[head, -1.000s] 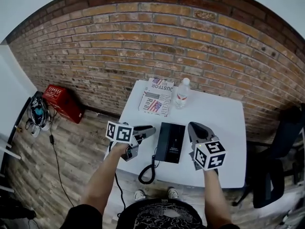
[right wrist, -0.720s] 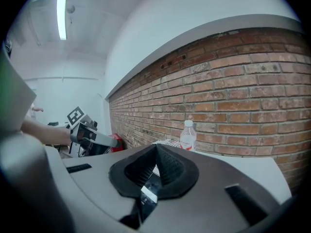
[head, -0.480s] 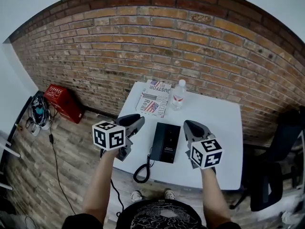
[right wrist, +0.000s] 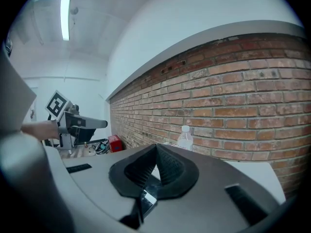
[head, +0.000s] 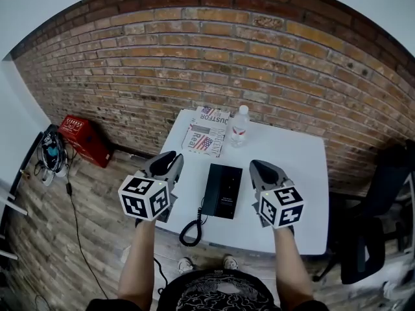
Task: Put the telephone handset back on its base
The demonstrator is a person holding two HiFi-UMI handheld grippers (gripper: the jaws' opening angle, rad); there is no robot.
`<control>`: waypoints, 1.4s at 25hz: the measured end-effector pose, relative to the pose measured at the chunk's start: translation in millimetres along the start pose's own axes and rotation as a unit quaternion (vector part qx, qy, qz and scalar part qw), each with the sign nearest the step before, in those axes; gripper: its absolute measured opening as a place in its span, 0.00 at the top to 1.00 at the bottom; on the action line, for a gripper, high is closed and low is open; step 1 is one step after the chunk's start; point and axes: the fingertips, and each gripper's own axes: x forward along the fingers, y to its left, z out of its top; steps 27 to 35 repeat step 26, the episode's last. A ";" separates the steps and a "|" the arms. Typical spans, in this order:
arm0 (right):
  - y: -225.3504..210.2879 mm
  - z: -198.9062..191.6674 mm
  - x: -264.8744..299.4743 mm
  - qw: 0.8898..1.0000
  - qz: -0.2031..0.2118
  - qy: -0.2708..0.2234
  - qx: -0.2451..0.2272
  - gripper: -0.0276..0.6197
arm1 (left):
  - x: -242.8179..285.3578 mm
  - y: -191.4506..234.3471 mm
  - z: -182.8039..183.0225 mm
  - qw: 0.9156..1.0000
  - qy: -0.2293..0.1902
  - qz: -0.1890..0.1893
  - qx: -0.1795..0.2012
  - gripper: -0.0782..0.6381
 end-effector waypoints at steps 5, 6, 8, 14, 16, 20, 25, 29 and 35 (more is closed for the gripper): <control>1.7 0.5 -3.3 1.000 -0.003 0.002 -0.009 0.96 | -5.7 0.2 -2.3 0.999 0.001 0.027 0.028 0.86; 2.1 0.5 -3.7 1.000 -0.003 0.001 -0.009 0.96 | -6.2 0.1 -3.0 0.999 0.002 0.029 0.029 0.87; 2.7 0.5 -4.4 1.000 -0.003 0.001 -0.009 0.96 | -6.9 0.6 -4.2 0.999 0.004 0.032 0.031 0.87; 3.7 -1.6 -4.6 1.000 -0.004 0.001 -0.007 0.96 | -10.1 4.4 -7.5 0.999 0.004 0.038 0.027 0.87; 3.9 -1.7 -5.0 1.000 -0.005 0.000 -0.006 0.96 | -10.5 4.7 -8.8 0.999 0.006 0.038 0.027 0.87; 3.1 -2.0 -5.3 1.000 -0.006 0.000 -0.004 0.96 | -9.7 5.4 -13.1 0.999 0.011 0.037 0.024 0.87; 2.9 -0.8 -4.4 1.000 -0.007 0.002 -0.004 0.96 | -8.2 6.4 -13.5 0.999 0.013 0.037 0.021 0.87; 2.9 -0.8 -4.1 1.000 -0.007 0.002 -0.004 0.96 | -7.6 6.5 -13.4 0.999 0.013 0.036 0.020 0.87; 2.9 -0.8 -4.1 1.000 -0.007 0.002 -0.004 0.96 | -7.6 6.5 -13.4 0.999 0.013 0.036 0.020 0.87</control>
